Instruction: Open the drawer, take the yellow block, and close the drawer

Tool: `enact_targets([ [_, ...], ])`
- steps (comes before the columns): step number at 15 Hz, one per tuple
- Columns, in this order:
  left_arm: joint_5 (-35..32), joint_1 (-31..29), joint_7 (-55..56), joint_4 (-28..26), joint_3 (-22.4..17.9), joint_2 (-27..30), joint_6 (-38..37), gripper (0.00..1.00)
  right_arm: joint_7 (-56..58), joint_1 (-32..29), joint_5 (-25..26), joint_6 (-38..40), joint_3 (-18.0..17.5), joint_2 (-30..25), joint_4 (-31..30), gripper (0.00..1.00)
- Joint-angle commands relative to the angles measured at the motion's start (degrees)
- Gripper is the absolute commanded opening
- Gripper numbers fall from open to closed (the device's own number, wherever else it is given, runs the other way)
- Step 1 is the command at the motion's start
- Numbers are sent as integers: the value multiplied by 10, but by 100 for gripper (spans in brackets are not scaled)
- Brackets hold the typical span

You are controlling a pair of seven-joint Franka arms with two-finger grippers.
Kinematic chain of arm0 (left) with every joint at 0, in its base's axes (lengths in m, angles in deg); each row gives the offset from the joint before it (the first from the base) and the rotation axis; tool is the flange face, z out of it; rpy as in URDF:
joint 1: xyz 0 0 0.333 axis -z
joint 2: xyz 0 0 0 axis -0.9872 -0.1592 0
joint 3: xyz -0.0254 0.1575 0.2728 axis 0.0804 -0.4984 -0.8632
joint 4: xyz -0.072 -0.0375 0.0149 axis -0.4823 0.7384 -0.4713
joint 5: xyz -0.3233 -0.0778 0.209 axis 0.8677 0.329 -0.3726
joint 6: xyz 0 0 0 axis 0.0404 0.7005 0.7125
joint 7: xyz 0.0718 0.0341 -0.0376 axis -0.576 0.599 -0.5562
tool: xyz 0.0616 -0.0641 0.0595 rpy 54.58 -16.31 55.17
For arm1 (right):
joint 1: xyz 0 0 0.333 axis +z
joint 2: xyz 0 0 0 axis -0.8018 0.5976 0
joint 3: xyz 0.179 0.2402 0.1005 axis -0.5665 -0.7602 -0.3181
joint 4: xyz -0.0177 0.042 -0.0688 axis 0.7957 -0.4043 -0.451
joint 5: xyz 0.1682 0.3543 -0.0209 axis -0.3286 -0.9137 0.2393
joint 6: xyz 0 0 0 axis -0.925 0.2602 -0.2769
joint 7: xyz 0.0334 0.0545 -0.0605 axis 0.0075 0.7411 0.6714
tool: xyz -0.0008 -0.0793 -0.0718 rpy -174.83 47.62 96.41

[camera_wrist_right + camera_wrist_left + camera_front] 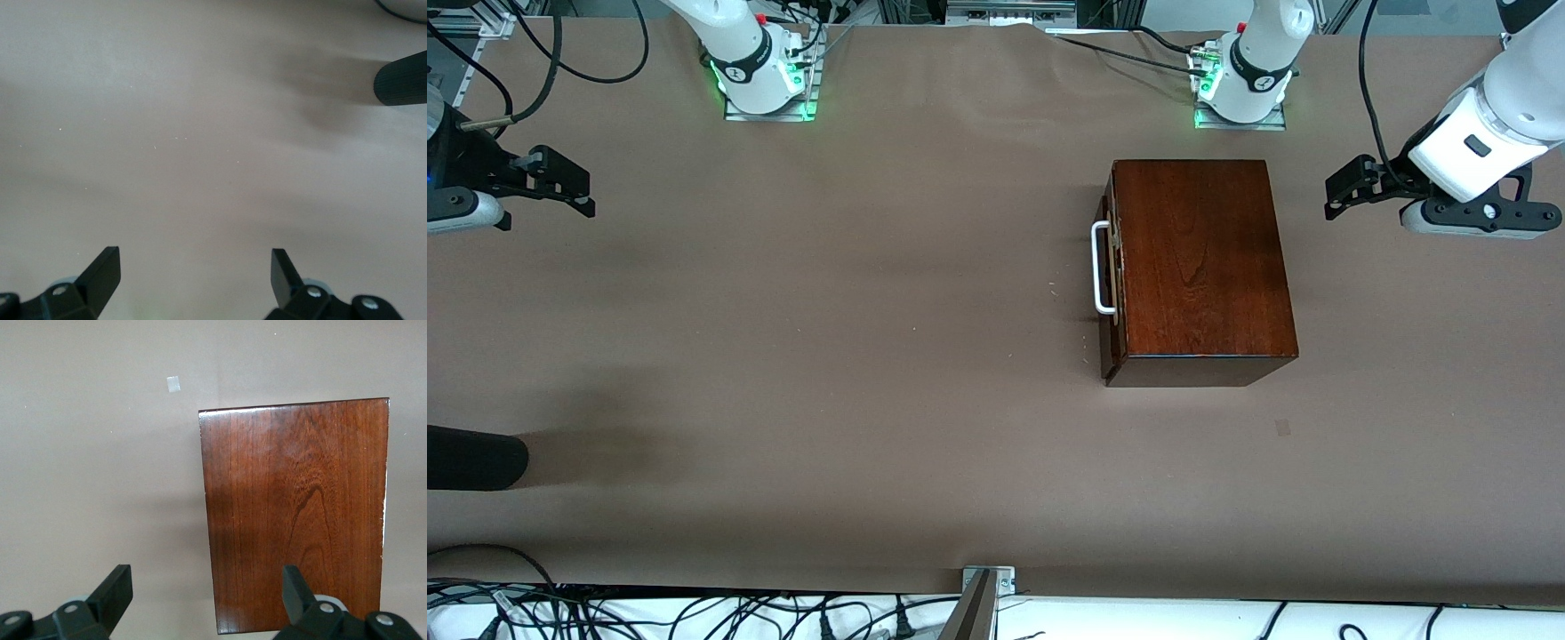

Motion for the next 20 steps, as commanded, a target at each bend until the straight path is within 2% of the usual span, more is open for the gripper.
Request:
enact_targets([
  [1,-7,2,-3,16,2,-6,-12,100,-6,-6,-3,5,-5,-1,6,100],
  [15,-7,2,-3,17,2,-6,-13,100,-6,-6,-3,5,-5,-1,6,100],
  [20,-7,2,1,21,14,-12,-22,100,-6,-6,-3,4,-5,-1,6,100],
])
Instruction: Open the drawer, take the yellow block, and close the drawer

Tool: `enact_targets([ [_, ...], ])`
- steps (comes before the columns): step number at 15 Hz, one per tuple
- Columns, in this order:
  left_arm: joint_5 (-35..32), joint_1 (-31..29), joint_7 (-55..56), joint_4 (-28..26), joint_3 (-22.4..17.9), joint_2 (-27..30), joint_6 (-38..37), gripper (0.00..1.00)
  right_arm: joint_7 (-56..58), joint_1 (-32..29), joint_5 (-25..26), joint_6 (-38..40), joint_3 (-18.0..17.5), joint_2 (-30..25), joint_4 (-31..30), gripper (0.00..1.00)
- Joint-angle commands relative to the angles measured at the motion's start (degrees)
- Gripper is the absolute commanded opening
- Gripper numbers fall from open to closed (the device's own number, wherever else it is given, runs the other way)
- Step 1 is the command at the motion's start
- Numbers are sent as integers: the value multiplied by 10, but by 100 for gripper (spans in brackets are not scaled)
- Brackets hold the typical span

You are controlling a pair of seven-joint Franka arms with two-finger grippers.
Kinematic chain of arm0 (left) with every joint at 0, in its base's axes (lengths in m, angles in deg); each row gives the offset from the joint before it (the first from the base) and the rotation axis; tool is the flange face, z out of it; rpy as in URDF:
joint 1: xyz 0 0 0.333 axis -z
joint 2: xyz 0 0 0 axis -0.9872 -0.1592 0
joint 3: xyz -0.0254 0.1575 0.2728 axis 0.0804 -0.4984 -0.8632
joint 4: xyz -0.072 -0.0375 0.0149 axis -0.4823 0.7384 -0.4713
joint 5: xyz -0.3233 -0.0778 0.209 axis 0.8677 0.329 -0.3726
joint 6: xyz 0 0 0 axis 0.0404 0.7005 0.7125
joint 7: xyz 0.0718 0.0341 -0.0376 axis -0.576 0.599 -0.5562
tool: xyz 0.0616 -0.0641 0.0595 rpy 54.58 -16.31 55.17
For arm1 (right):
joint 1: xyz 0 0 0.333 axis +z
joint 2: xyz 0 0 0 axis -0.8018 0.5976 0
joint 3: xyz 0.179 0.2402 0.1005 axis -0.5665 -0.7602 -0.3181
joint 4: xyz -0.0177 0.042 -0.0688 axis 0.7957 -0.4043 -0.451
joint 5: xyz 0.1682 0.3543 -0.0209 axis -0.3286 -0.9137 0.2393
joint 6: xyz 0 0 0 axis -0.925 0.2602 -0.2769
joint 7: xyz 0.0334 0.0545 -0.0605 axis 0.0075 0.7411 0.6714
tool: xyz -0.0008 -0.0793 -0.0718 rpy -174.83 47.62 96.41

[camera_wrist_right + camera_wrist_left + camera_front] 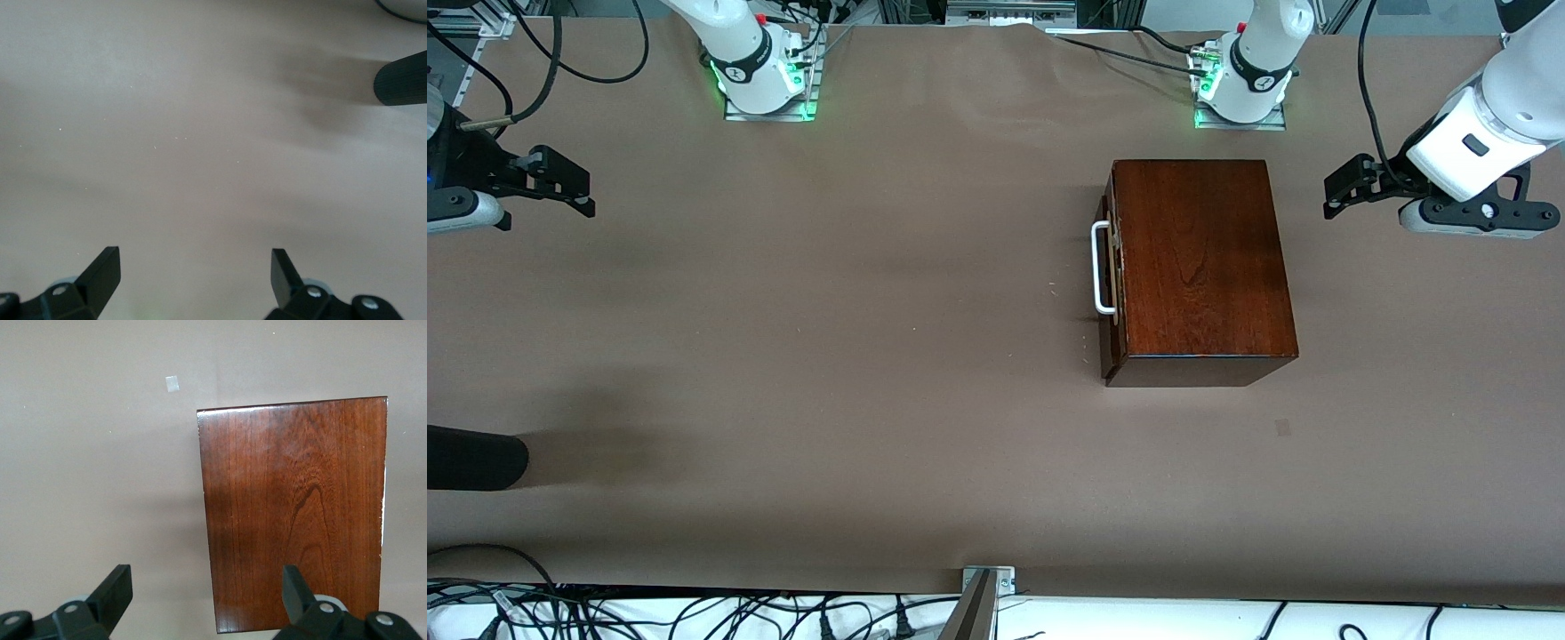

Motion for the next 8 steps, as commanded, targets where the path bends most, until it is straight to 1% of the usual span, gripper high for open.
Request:
enact_targets([
  [1,-7,1,1,20,22,-24,-40,100,-6,-6,-3,5,-5,-1,6,100],
  [2,-7,1,1,23,35,-36,-66,100,-6,-6,-3,4,-5,-1,6,100],
  [3,-6,1,1,23,44,-35,-82,100,-6,-6,-3,4,-5,-1,6,100],
  [4,-5,1,3,23,57,-36,-83,100,-6,-6,-3,5,-5,-1,6,100],
  [5,-5,2,8,23,77,-43,-77,100,-6,-6,-3,5,-4,-1,6,100],
  [8,-5,2,76,27,134,-78,-18,100,-6,-6,-3,4,-5,-1,6,100],
])
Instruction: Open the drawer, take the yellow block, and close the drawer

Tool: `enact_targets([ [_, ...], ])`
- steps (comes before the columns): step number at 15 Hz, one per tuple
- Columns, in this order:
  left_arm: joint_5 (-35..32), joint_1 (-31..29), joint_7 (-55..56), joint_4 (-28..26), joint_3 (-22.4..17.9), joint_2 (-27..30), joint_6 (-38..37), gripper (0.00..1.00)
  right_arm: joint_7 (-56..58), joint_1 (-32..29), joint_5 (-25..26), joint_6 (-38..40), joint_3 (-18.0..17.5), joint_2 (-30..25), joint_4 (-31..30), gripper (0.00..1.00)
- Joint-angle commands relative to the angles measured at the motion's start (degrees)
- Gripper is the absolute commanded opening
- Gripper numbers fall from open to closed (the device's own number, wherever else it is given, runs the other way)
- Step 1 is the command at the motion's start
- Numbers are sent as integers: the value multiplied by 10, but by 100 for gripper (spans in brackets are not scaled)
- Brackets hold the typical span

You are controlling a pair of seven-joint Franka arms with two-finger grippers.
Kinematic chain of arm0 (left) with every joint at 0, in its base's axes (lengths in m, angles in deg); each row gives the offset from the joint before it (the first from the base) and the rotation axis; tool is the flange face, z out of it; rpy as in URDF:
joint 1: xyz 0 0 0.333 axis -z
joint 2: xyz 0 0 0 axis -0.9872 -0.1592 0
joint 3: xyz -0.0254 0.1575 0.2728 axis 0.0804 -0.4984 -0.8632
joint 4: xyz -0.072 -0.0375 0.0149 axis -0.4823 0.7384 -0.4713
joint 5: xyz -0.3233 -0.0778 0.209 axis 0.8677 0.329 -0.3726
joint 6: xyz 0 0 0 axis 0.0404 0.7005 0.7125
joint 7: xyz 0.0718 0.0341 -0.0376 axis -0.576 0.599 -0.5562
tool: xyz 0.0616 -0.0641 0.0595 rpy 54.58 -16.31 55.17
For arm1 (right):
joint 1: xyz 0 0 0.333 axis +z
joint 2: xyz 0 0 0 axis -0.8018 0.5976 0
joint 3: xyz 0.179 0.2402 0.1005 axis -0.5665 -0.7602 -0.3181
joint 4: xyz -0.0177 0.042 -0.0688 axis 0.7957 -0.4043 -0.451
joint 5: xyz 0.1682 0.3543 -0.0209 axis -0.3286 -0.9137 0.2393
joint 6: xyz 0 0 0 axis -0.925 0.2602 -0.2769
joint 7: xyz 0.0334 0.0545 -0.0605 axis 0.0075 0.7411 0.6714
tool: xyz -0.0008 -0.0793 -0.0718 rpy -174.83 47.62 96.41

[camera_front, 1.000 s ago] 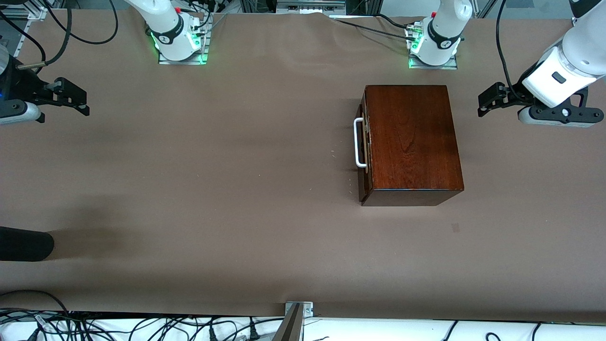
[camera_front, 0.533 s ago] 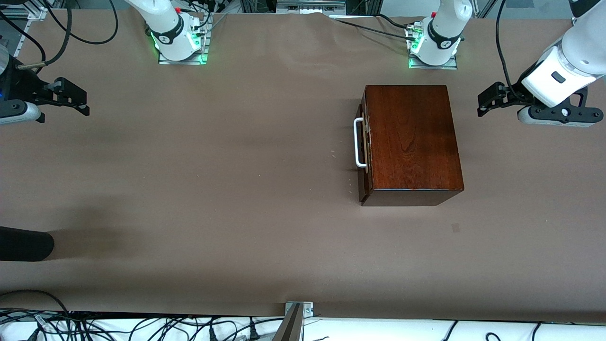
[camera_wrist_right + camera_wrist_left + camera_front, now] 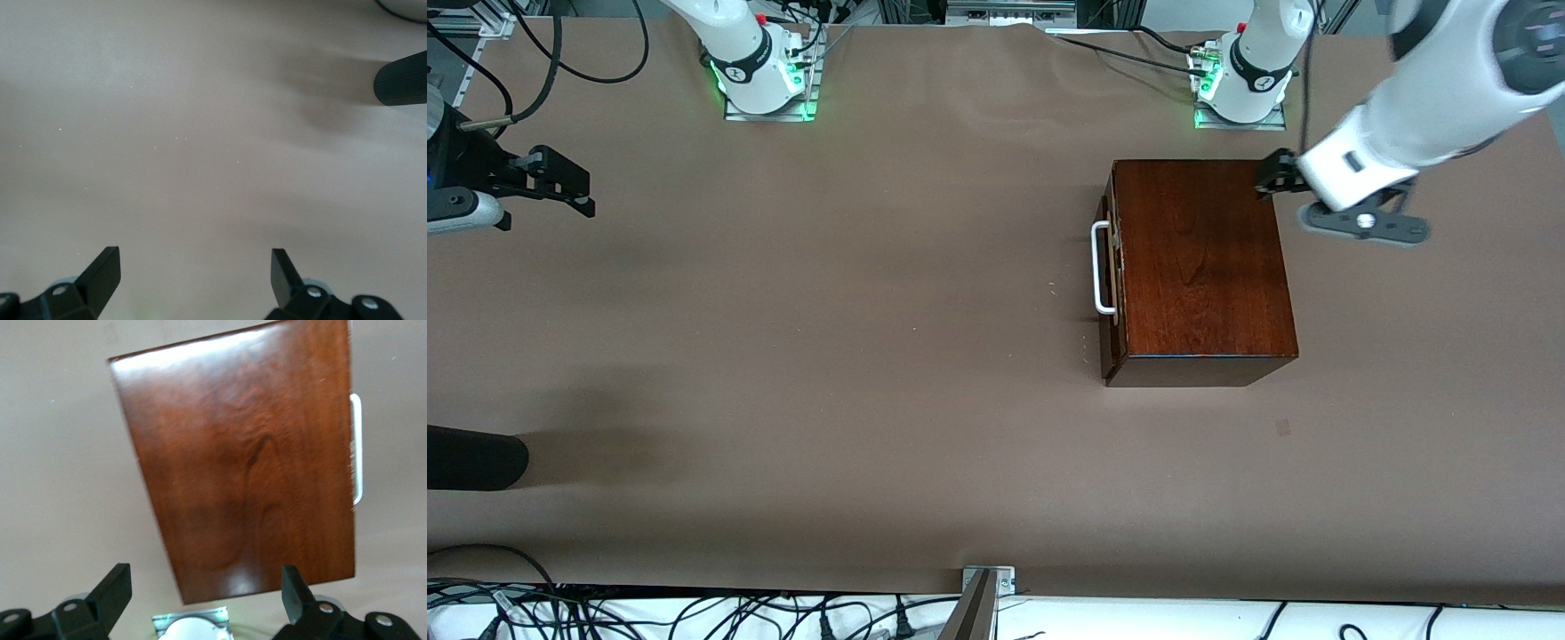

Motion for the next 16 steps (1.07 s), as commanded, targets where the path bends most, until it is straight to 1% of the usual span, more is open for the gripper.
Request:
enact_targets([
  [1,-3,1,68,34,47,-46,35,100,-6,-6,-3,4,-5,-1,6,100],
  [3,-8,12,119,50,85,-86,39,100,-6,-6,-3,4,-4,-1,6,100],
  [4,-17,30,142,64,92,-105,48,100,-6,-6,-3,5,-5,-1,6,100],
  [7,-71,113,220,72,92,-144,86,100,-6,-6,-3,4,-5,-1,6,100],
  [11,-145,181,325,66,92,-213,140,100,-6,-6,-3,4,-5,-1,6,100],
  [14,-176,192,348,58,91,-241,166,100,-6,-6,-3,4,-5,-1,6,100],
  [16,-193,191,349,43,91,-246,185,100,-6,-6,-3,4,-5,-1,6,100],
])
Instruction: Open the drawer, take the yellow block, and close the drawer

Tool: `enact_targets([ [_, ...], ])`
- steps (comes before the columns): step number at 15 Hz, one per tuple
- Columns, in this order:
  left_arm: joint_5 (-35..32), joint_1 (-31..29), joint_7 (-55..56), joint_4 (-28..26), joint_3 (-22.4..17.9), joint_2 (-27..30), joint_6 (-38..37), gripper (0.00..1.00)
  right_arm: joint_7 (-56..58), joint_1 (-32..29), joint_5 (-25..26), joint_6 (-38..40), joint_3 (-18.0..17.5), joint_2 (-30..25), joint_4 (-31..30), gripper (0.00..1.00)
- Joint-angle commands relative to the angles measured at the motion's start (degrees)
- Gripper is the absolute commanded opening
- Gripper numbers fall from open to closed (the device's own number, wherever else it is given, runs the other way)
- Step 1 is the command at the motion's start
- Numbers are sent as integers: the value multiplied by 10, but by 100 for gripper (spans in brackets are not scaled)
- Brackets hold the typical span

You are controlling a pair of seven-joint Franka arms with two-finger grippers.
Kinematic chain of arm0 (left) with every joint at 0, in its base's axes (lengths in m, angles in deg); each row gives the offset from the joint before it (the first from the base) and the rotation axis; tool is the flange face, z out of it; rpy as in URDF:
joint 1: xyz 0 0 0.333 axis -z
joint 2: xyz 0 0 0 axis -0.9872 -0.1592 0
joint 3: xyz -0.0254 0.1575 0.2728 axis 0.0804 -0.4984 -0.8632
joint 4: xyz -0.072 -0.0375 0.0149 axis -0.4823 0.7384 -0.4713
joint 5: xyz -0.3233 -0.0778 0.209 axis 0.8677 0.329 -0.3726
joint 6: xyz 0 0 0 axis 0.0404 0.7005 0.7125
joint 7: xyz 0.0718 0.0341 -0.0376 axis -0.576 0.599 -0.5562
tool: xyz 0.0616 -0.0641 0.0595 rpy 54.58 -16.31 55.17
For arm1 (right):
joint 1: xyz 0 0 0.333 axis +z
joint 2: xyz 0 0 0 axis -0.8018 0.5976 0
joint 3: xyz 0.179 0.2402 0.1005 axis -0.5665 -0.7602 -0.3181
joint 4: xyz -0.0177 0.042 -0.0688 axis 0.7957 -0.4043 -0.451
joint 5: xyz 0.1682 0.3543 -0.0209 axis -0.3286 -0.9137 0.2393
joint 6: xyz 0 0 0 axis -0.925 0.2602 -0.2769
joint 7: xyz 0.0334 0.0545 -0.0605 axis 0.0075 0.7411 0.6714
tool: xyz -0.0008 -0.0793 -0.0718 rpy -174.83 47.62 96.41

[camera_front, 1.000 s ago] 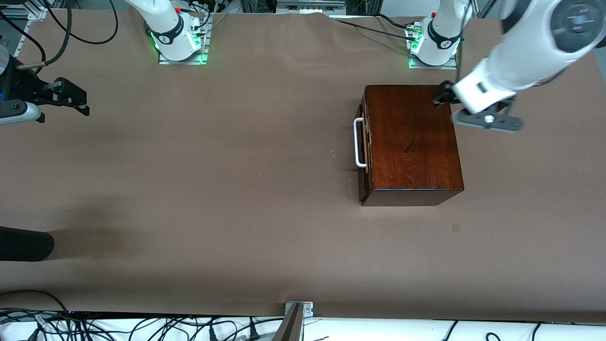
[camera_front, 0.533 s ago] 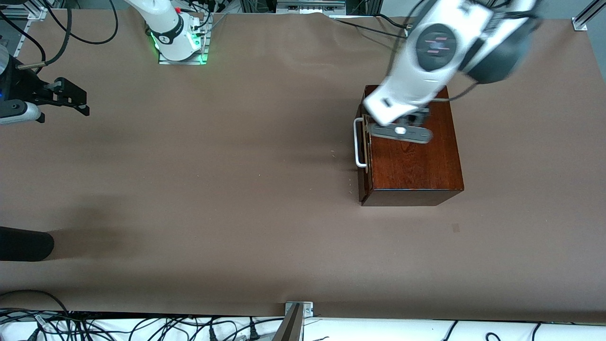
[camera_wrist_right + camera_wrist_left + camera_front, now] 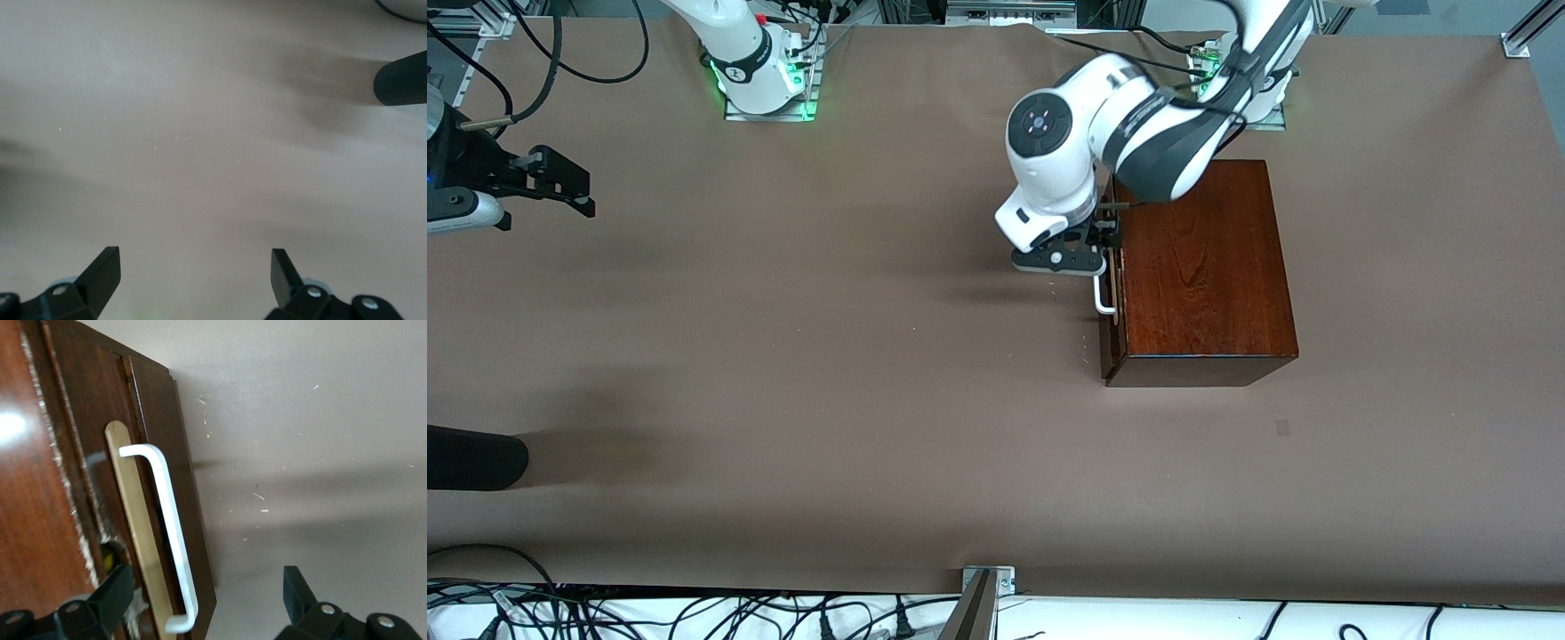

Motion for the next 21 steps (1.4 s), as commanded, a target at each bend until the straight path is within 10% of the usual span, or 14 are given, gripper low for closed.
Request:
enact_targets([
  [1,-29,-3,6,-12,-2,-5,19,100,-6,-5,-3,4,-5,-1,6,100],
  [21,-46,13,92,-69,-1,-40,112,100,-6,-5,-2,5,-5,-1,6,100],
])
